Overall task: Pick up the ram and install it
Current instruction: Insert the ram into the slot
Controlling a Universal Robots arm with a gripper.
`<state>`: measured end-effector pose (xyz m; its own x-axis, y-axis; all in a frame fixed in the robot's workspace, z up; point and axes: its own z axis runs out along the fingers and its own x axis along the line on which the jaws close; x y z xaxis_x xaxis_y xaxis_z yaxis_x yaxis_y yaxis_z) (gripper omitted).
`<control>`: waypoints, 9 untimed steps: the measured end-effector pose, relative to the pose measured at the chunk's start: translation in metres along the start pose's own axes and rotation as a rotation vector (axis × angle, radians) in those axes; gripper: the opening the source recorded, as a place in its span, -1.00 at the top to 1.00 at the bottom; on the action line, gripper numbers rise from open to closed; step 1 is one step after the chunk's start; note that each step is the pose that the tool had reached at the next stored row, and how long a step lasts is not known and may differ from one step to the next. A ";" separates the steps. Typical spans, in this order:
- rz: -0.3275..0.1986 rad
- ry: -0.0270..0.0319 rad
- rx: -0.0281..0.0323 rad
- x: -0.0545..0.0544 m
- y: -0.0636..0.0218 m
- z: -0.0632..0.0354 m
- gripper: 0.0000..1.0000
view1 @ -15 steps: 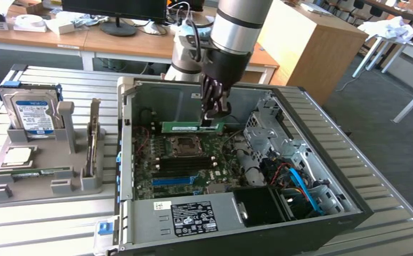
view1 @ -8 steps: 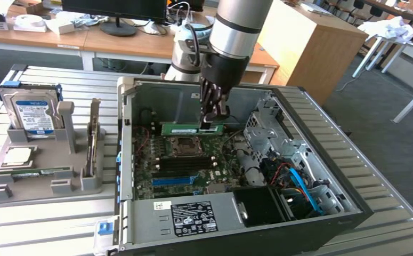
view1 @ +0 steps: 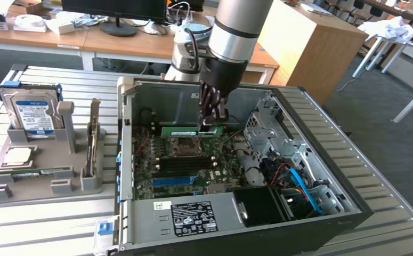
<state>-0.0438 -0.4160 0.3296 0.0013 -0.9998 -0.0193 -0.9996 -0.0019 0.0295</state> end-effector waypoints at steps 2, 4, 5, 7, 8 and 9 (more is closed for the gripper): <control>0.000 0.0001 -0.0001 0.000 0.0000 0.0020 0.76; 0.000 0.0000 -0.0002 0.000 -0.0001 0.0037 0.76; 0.000 0.0000 -0.0003 0.000 -0.0001 0.0045 0.76; 0.000 0.0000 -0.0004 0.000 -0.0002 0.0061 0.76; 0.000 0.0000 -0.0005 0.000 -0.0002 0.0069 0.76; 0.000 0.0000 -0.0005 0.000 -0.0002 0.0078 0.76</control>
<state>-0.0438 -0.4160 0.3219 0.0013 -0.9998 -0.0193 -0.9995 -0.0019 0.0300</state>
